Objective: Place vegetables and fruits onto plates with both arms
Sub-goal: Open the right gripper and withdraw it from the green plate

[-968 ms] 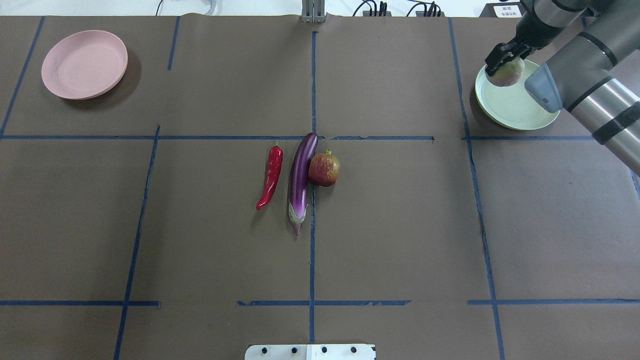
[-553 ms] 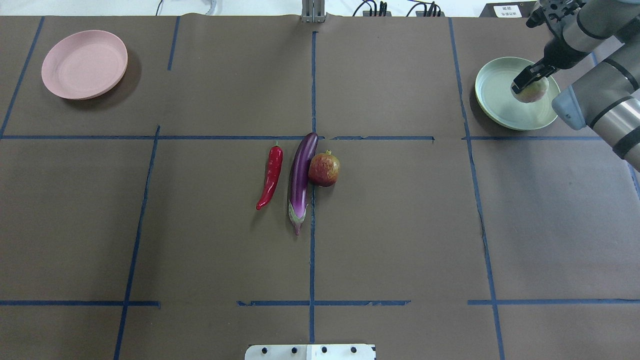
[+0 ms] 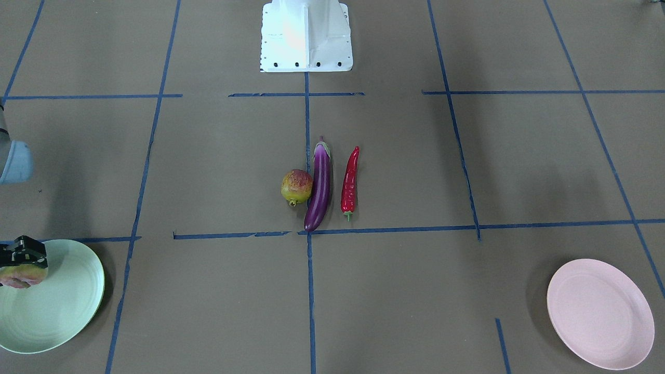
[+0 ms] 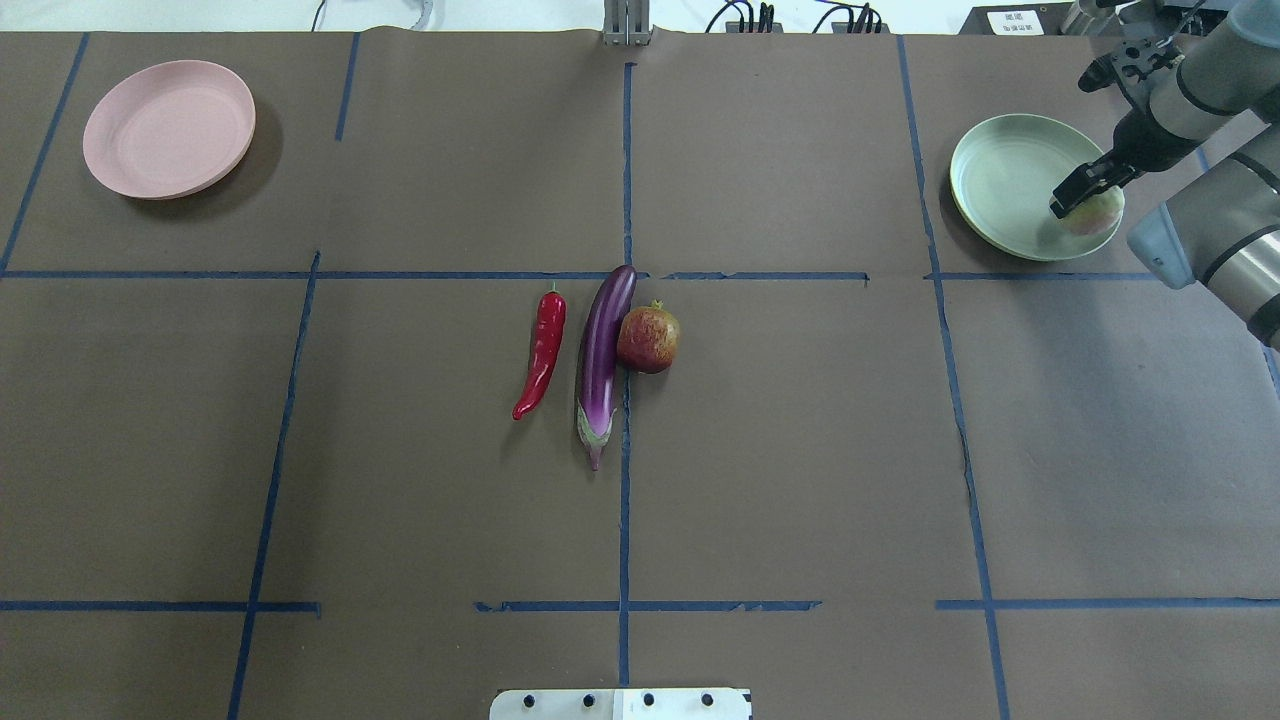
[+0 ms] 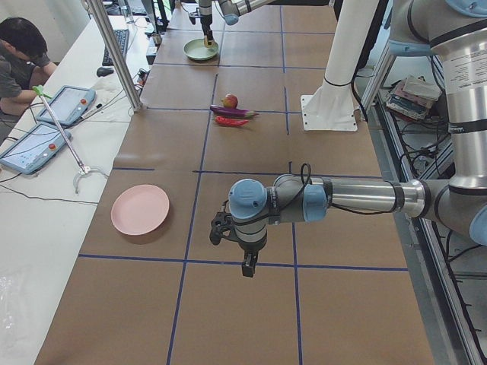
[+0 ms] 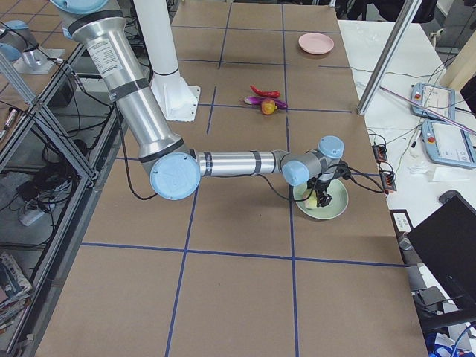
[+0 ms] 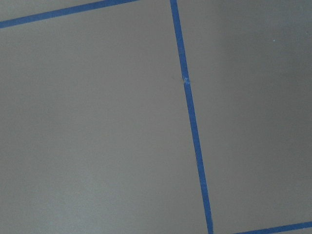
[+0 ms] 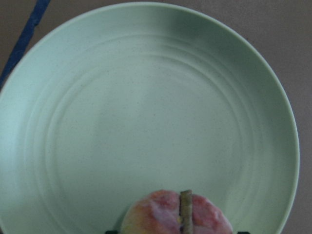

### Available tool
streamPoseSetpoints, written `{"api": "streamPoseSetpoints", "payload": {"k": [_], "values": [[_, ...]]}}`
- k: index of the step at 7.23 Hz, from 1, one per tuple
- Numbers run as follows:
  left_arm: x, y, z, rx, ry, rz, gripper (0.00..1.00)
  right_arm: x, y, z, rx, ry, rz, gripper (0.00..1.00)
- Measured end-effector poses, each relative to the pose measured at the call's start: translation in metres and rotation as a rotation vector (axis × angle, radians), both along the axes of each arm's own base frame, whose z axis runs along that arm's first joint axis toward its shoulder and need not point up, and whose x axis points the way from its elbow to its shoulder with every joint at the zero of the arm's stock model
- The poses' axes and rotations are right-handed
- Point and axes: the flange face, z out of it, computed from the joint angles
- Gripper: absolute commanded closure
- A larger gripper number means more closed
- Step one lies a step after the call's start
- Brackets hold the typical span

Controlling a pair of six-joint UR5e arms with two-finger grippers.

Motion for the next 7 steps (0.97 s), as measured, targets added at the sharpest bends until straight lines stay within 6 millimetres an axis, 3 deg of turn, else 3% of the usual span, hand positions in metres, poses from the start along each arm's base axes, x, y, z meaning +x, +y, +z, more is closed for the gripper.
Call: {"api": "streamPoseSetpoints", "payload": {"k": [2, 3, 5, 7], "values": [[0.0, -0.009, -0.012, 0.036, -0.001, 0.001, 0.0, 0.011, -0.006, -0.007, -0.019, -0.007, 0.035, 0.0], [0.0, -0.026, -0.026, 0.095, -0.004, 0.003, 0.0, 0.027, -0.011, -0.01, -0.038, -0.018, 0.057, 0.0], [0.003, -0.062, -0.059, 0.236, -0.008, 0.007, 0.0, 0.087, -0.008, -0.001, -0.084, -0.062, 0.113, 0.0], [0.029, -0.094, -0.097, 0.289, 0.008, 0.016, 0.0, 0.154, 0.043, 0.044, -0.136, -0.071, 0.172, 0.0]]}}
